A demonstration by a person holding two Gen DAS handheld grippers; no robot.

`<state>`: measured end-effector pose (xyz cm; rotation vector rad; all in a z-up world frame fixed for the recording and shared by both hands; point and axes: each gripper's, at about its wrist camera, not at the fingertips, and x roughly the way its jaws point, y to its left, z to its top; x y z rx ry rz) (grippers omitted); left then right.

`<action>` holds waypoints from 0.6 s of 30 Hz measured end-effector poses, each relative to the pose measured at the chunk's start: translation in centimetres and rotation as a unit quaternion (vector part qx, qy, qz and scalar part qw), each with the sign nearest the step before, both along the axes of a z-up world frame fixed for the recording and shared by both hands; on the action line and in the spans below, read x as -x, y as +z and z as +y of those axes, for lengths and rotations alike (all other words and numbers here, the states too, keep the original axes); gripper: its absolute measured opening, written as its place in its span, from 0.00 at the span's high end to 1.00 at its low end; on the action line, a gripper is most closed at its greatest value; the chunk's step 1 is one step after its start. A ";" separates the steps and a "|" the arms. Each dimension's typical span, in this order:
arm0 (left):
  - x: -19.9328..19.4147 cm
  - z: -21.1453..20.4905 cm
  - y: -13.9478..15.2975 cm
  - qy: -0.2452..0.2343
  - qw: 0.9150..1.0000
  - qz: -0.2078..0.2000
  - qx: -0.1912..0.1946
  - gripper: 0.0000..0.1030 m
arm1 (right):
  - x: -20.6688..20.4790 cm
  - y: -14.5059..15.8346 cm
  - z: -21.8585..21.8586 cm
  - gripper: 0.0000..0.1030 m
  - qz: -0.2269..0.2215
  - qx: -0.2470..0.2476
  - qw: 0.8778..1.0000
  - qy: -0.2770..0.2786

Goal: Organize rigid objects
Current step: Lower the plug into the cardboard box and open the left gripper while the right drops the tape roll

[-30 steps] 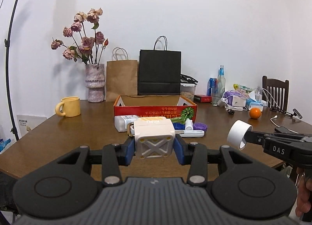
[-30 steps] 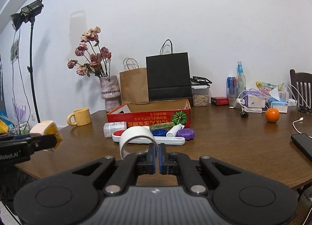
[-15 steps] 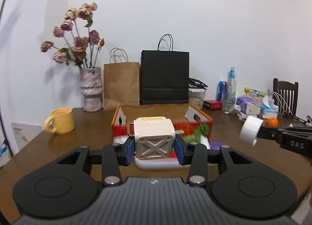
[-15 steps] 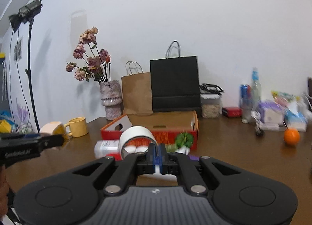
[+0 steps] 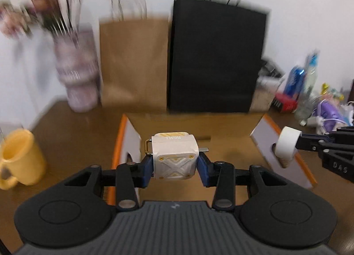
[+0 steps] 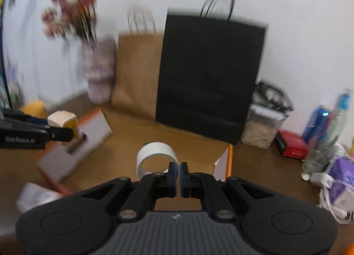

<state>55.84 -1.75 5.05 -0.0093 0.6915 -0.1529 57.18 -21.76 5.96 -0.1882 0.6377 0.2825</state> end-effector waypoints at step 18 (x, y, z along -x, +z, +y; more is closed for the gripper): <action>-17.4 0.3 -5.7 -0.017 0.966 0.247 -0.073 0.25 | -19.9 -8.3 1.8 0.66 0.238 0.104 0.964 -0.062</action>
